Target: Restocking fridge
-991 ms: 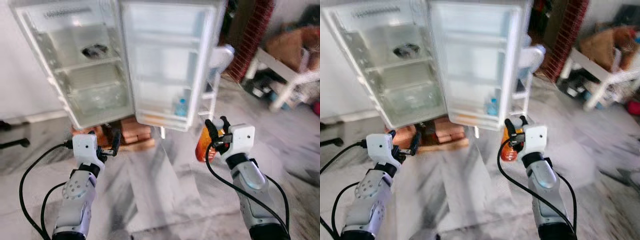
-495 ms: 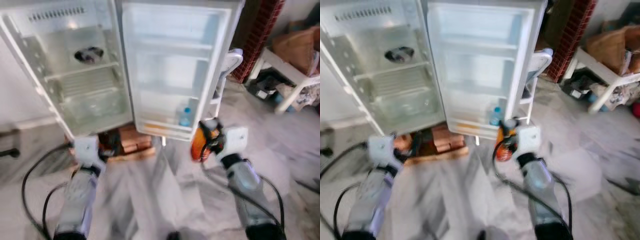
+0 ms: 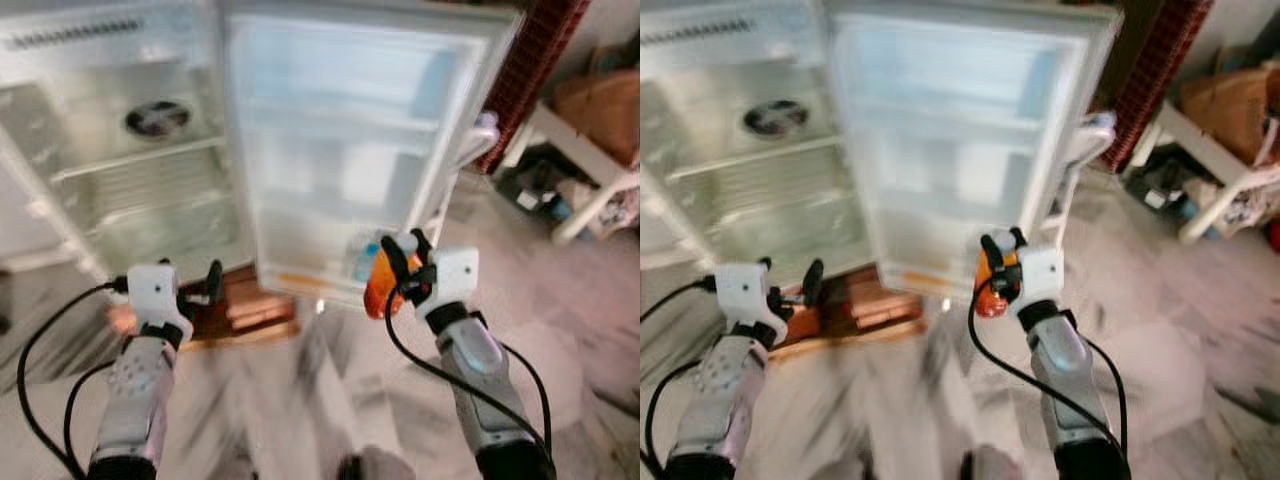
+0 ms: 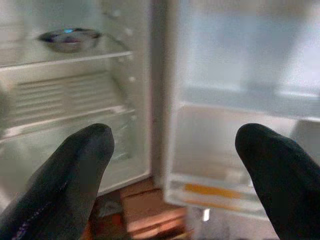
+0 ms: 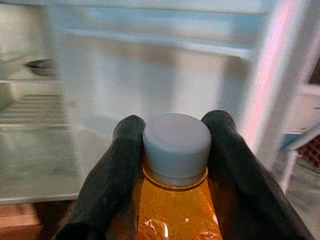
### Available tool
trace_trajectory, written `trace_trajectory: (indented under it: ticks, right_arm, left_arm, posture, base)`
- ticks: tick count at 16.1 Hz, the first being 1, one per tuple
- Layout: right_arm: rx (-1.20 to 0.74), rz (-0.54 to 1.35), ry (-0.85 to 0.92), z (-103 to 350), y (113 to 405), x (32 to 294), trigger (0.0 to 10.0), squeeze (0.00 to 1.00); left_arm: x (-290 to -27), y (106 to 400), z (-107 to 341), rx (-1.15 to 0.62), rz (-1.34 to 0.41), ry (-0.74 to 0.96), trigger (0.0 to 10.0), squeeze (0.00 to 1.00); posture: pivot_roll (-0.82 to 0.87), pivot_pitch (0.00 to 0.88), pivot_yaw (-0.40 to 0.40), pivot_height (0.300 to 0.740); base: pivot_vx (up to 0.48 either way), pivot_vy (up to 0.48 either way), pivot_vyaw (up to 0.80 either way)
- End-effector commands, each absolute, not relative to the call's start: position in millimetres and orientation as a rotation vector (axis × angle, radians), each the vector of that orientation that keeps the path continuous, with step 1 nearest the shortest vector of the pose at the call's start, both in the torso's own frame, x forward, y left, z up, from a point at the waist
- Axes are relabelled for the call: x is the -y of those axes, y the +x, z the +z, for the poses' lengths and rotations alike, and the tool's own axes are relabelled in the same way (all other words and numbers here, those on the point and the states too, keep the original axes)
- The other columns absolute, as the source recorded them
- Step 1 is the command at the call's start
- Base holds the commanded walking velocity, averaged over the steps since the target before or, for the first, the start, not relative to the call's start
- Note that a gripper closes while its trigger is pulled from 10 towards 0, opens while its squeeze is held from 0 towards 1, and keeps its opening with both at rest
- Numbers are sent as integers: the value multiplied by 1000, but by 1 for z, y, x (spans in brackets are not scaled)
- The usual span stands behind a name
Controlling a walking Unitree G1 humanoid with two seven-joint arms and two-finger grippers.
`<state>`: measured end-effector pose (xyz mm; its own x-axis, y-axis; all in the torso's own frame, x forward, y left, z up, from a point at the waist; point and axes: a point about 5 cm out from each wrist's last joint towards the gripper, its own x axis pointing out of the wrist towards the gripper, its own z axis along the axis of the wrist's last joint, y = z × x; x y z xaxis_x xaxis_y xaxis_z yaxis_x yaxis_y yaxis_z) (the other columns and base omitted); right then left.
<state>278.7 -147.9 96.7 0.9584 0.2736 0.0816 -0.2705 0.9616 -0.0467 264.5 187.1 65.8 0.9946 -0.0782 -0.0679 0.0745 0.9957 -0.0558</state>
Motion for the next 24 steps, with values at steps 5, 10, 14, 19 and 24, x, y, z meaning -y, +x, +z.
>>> trace_trajectory:
  ticks: [5, 10, 14, 19, 24]
  right_arm:
    - [128, 282, -41, 104, 280, 150, 10000, 0]
    - [93, 349, -20, 98, 278, 143, 10000, 0]
    - [79, 380, -21, 96, 277, 140, 10000, 0]
    - [89, 255, -23, 96, 280, 151, 10000, 0]
    - [89, 213, -31, 92, 278, 151, 10000, 0]
  left_arm:
    - [-185, 268, 67, -77, -75, -53, 10000, 0]
    - [-181, 267, 64, -90, -79, -57, 10000, 0]
    - [-181, 267, 61, -115, -72, -46, 10000, 0]
    - [-189, 251, 49, -168, -62, -29, 10000, 0]
    - [-185, 250, 50, -159, -52, -40, 10000, 0]
  posture:
    - [66, 63, -34, 740]
    - [68, 60, -35, 740]
    - [68, 61, -37, 740]
    - [66, 72, -36, 740]
    - [76, 77, -51, 740]
  base:
    - [331, 0, 426]
    - [0, 0, 561]
    - [0, 0, 544]
    - [0, 0, 0]
    - [0, 0, 0]
